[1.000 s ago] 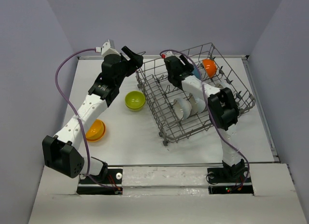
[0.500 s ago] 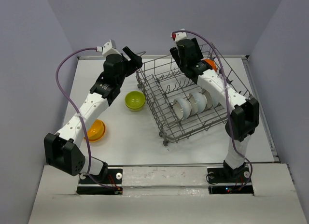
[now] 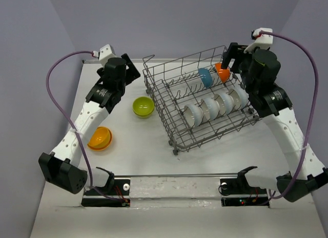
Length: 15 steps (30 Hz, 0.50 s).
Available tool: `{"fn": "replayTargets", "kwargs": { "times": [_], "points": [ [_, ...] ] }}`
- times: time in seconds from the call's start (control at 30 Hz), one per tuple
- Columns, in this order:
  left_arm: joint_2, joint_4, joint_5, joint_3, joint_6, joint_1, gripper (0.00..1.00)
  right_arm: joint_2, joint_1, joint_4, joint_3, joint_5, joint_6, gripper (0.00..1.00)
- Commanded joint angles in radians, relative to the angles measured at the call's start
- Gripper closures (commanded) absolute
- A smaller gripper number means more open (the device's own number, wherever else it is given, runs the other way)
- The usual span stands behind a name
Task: Load the bowls into the dish rack
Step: Pick up the bowl from the bowl.
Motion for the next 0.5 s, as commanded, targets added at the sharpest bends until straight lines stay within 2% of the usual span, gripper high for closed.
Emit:
{"fn": "replayTargets", "kwargs": {
  "times": [0.0,0.17,0.27,0.47],
  "points": [
    [-0.115,-0.179,-0.076,-0.044,0.016,0.016,0.09,-0.026,0.0,0.019,-0.102,-0.182,0.174,0.18],
    [-0.139,-0.42,-0.037,-0.064,0.011,0.019,0.09,-0.09,0.0,0.039,-0.201,-0.315,0.254,0.18],
    [-0.151,-0.515,-0.07,-0.099,0.011,0.019,0.09,-0.108,0.0,0.042,-0.225,-0.311,0.26,0.18],
    [-0.187,-0.554,-0.064,-0.206,-0.02,0.02,0.09,-0.136,0.0,0.053,-0.232,-0.329,0.274,0.16]
  ]
}}
